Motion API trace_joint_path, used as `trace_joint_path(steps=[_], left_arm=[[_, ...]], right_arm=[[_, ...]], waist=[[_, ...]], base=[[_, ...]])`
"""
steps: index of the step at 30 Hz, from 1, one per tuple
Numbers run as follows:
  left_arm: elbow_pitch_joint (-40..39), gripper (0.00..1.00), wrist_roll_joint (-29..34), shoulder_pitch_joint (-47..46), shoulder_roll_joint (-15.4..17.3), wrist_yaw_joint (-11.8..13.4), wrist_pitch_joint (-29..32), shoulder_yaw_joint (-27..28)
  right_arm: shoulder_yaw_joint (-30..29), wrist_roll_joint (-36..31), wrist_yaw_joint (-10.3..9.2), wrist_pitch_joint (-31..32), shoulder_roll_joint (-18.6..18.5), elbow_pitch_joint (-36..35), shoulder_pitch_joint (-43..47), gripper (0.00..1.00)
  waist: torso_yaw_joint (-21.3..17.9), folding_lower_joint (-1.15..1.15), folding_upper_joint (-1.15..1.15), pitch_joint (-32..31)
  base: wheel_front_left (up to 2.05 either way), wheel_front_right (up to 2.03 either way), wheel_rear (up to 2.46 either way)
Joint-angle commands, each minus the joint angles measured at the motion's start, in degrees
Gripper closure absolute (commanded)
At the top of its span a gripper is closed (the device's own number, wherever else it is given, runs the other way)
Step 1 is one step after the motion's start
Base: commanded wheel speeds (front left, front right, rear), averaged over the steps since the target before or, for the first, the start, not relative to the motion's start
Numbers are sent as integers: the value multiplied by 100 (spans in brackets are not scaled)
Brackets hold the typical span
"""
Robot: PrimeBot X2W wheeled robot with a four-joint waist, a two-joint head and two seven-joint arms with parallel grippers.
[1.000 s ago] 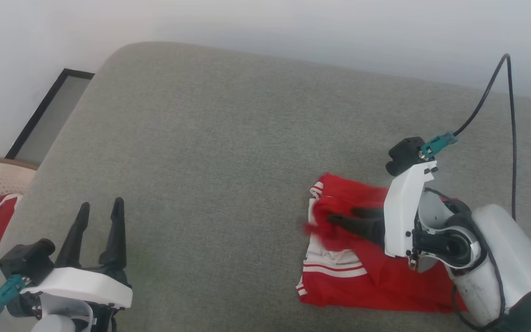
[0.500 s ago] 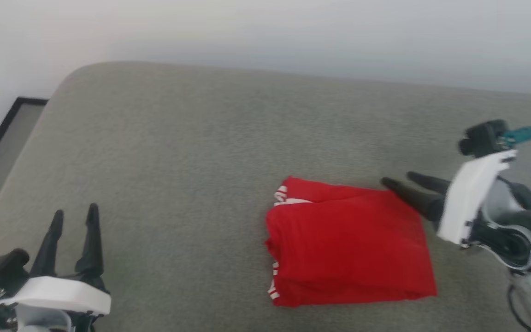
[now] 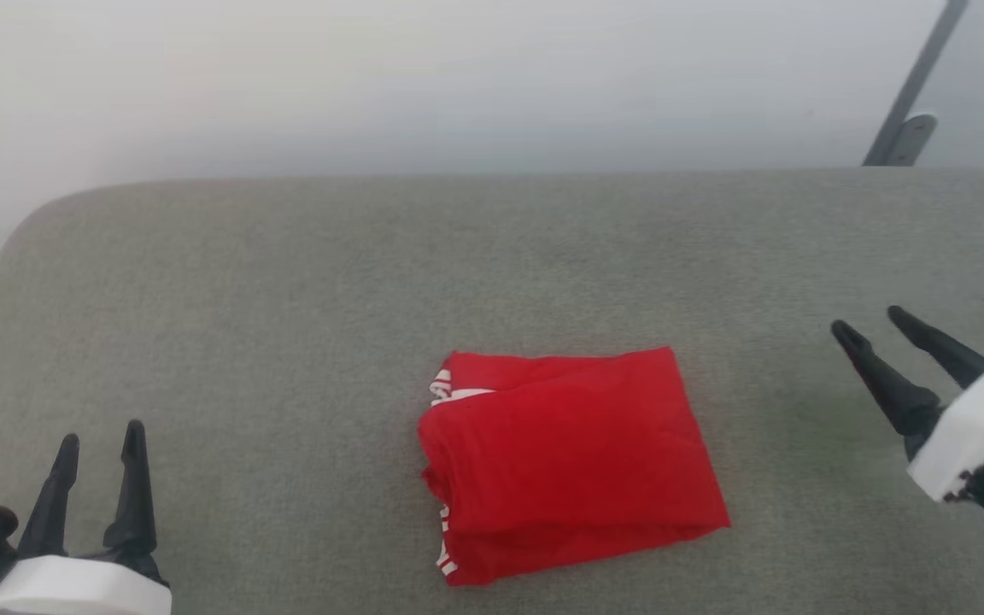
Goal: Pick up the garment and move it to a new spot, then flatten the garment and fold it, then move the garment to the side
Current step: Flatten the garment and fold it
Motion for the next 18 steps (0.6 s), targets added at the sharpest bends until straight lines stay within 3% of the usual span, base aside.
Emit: trace_joint_path(steps=[1, 10, 18], left_arm=[[26, 0, 19, 111, 16, -31, -23, 37], [91, 0, 17, 296, 74, -179, -25, 90], [135, 0, 91, 351, 118, -354, -26, 150]], right_arm=[[50, -199, -3, -421, -78, 86, 142, 0], [-104, -844, -3, -1995, -61, 650, 464, 0], [-492, -1258, -3, -2487, 203, 947, 663, 0]], waist=[[-141, 0, -1, -136], [-343, 0, -1, -292], [-434, 0, -1, -376]], base=[[0, 0, 0], [0, 0, 0], [0, 0, 0]])
